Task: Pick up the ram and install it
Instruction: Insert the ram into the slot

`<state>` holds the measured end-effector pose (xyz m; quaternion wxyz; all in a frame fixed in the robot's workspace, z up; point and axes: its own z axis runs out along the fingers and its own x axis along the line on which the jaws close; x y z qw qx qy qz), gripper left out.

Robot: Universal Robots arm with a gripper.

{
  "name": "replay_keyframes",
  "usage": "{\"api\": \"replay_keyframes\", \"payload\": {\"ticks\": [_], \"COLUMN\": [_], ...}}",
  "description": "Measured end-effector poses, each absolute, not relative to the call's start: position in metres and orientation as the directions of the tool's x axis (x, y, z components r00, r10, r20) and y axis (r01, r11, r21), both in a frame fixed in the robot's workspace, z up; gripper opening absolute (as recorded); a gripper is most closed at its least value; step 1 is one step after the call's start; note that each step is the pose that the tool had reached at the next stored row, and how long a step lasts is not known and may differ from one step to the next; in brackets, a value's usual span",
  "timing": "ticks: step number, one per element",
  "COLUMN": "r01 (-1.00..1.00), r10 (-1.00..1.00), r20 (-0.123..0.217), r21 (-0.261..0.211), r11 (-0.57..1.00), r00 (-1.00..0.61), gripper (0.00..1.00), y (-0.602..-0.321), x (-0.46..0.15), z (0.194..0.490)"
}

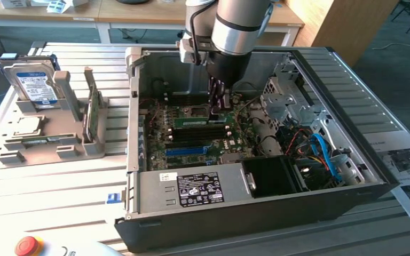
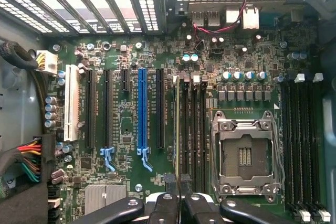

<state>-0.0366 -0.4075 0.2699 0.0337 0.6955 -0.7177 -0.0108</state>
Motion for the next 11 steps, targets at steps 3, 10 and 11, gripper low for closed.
{"api": "replay_keyframes", "payload": {"ticks": [3,10,11], "r01": [-0.998,-0.998,-0.998], "r10": [-0.999,-0.999,-0.999], "r20": [0.033,0.033,0.033], "r21": [0.062,0.062,0.062], "r11": [0.033,0.032,0.032], "r00": [-0.031,-0.03,-0.03], "gripper": [0.12,0.12,0.12], "y": [-0.4059,-0.4023,-0.4022], "x": [-0.0367,-0.0366,-0.0366], "z": [0.2696,0.2696,0.2691]}}
